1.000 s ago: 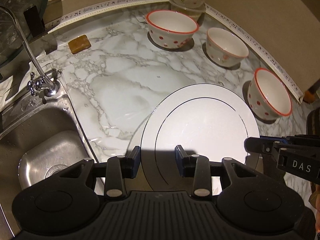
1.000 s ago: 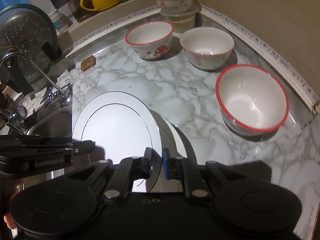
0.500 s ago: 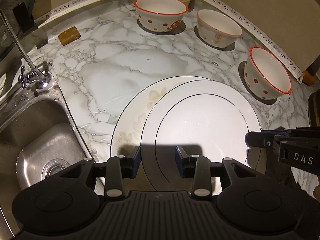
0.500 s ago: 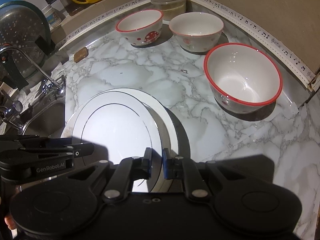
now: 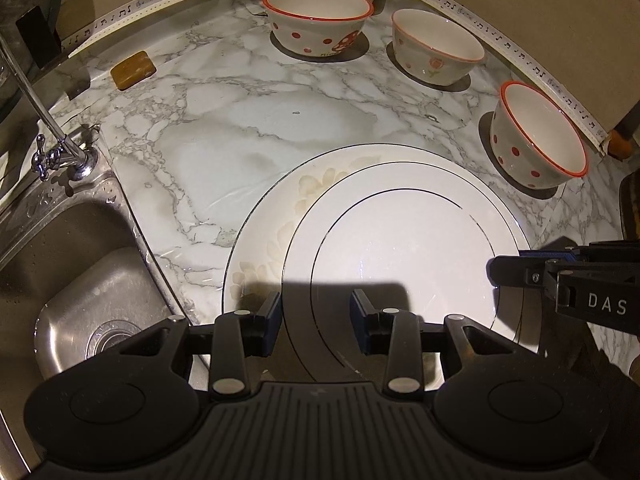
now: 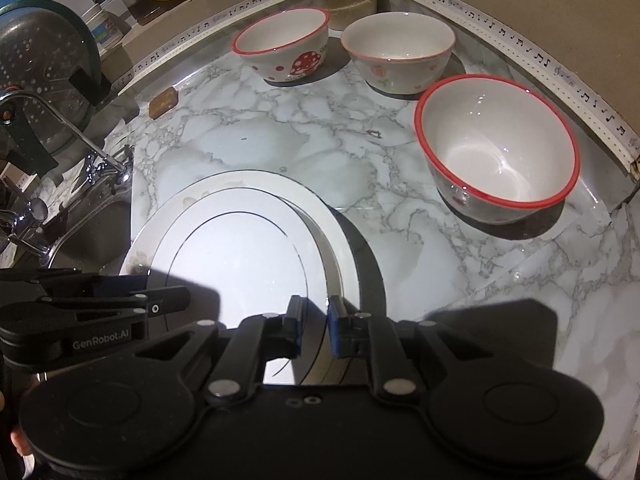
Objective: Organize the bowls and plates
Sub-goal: 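Lower the small white plate onto the floral plate with both grippers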
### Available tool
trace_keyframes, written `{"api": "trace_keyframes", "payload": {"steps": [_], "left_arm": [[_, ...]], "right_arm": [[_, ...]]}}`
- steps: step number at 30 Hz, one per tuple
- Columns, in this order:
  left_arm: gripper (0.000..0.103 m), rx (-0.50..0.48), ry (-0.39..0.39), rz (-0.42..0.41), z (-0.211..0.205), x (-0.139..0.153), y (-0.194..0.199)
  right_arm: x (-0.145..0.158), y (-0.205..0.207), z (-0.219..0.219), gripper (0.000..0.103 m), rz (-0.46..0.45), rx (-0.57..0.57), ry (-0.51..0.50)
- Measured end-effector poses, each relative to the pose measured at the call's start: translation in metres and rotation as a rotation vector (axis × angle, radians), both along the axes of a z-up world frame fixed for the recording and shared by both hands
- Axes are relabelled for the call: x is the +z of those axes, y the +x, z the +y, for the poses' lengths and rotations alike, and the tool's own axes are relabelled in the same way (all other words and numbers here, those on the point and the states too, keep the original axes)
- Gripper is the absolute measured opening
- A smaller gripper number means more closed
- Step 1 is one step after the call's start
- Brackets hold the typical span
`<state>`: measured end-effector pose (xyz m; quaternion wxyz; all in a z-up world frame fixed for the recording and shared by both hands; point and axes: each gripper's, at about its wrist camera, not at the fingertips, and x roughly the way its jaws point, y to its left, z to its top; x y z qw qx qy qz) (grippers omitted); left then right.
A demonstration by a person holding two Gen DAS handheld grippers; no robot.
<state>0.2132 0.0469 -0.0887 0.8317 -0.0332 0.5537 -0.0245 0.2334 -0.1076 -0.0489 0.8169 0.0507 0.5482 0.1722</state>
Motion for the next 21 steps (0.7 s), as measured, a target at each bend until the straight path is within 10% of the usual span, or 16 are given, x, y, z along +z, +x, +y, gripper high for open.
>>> {"api": "trace_keyframes", "payload": {"steps": [21], "left_arm": [[0.036,-0.044,0.007,-0.002,-0.0017,-0.0012,-0.0015]], "right_arm": [[0.0032,-0.0002,-0.0043,0.011,-0.005,0.013,0.011]]}}
